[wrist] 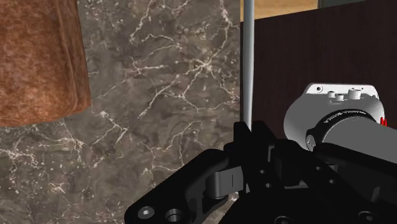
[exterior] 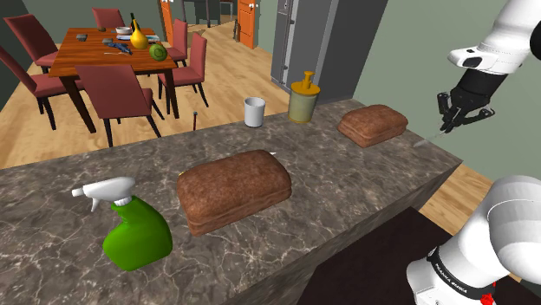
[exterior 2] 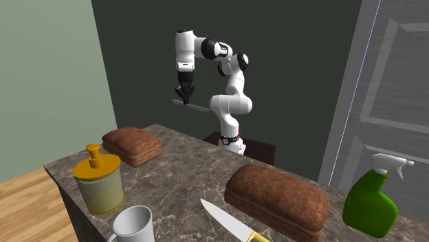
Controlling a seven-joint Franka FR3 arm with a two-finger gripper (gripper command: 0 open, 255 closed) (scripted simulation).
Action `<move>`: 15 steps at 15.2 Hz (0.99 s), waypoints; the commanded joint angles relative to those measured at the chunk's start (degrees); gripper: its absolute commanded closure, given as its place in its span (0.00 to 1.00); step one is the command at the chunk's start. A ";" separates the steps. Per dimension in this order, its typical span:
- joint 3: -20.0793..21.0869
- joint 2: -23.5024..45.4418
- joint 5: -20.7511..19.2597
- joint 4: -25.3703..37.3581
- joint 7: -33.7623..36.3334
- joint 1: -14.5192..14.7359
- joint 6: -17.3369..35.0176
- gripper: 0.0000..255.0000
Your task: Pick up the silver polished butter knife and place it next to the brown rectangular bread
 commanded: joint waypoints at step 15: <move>-14.20 -1.22 -12.56 -0.25 -10.38 -3.49 3.74 1.00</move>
